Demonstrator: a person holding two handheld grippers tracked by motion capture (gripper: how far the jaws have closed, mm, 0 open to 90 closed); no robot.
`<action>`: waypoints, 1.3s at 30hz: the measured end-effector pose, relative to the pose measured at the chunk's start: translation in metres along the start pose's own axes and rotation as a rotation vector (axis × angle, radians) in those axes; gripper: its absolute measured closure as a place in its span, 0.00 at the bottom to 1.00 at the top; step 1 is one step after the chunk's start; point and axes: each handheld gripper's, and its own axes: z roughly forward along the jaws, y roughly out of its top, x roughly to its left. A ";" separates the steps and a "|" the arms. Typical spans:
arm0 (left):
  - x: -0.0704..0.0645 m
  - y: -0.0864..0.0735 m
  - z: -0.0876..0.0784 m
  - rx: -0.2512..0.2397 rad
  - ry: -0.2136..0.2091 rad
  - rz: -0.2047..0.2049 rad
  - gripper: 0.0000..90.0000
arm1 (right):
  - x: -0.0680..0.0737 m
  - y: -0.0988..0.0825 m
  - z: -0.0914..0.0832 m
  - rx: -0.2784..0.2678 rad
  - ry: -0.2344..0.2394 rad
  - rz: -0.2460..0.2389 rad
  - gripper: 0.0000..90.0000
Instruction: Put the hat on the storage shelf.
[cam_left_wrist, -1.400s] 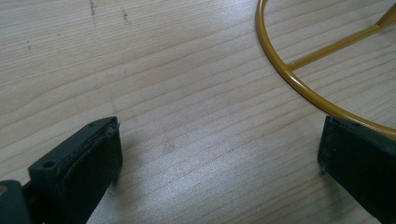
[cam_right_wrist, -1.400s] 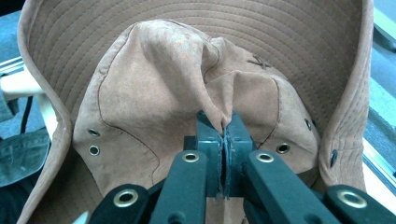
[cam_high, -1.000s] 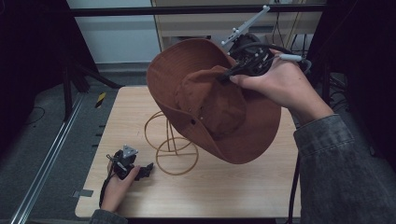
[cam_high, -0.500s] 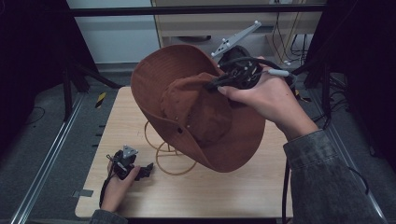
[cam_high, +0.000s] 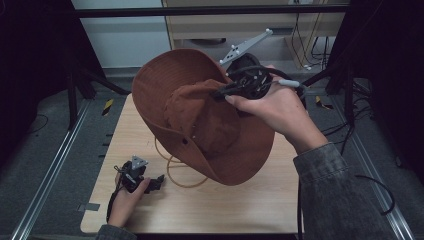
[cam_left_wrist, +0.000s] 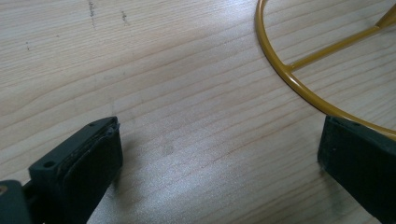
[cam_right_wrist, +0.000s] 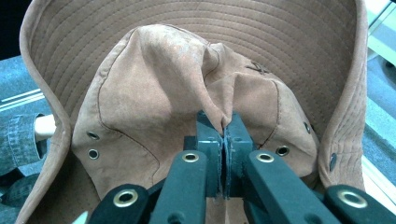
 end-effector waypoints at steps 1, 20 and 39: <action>0.000 0.000 0.000 0.000 0.000 0.000 0.00 | 0.000 0.000 0.000 0.001 0.001 0.002 0.98; -0.001 0.000 0.000 -0.001 -0.001 0.001 0.00 | 0.003 0.001 0.019 -0.009 0.026 0.011 0.98; -0.002 0.000 0.001 -0.002 -0.008 0.003 0.00 | 0.001 0.005 0.034 0.000 0.023 0.023 0.98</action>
